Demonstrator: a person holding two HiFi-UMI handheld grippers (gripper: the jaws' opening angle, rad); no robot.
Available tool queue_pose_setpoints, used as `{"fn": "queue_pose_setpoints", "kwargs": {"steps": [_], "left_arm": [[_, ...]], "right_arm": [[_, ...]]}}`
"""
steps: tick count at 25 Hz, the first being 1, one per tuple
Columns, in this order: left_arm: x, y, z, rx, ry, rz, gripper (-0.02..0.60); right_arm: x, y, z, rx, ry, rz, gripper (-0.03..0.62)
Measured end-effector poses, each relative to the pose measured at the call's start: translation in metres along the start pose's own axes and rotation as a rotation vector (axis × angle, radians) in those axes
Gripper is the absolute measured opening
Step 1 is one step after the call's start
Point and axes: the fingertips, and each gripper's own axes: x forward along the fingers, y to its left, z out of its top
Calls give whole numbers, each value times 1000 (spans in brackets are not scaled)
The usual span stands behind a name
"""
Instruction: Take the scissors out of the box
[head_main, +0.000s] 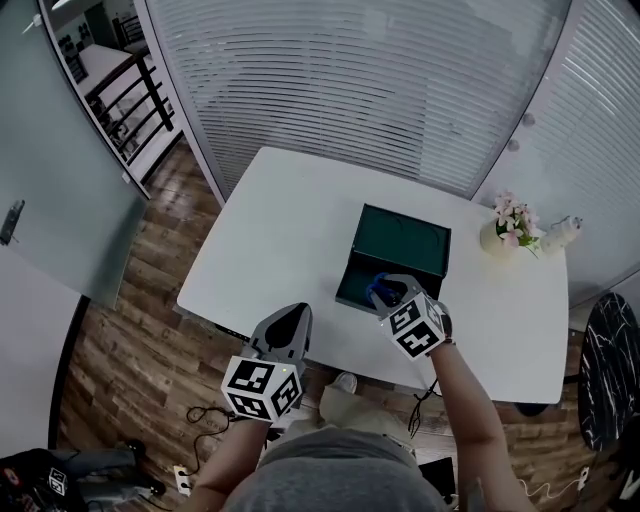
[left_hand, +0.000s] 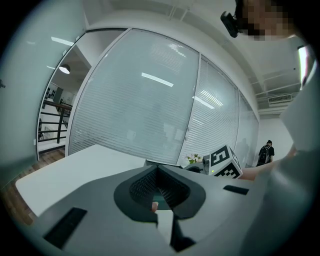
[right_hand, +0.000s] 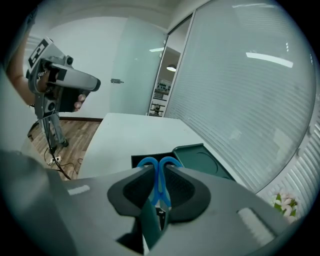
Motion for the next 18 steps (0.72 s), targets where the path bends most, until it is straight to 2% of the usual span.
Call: {"fn": "queue_pose_setpoints", "kwargs": {"steps": [4, 9, 15, 18], "left_arm": [[-21, -5, -3, 9, -11, -9, 5], [-49, -13, -10, 11, -15, -10, 5], [-81, -26, -20, 25, -17, -10, 6], [-99, -31, -20, 23, -31, -5, 6]], "right_arm": [[-18, 1, 9, 14, -57, -91, 81], [-49, 10, 21, 37, -123, -164, 81], [-98, 27, 44, 37, -250, -276, 81], [-123, 40, 59, 61, -304, -305, 81]]}}
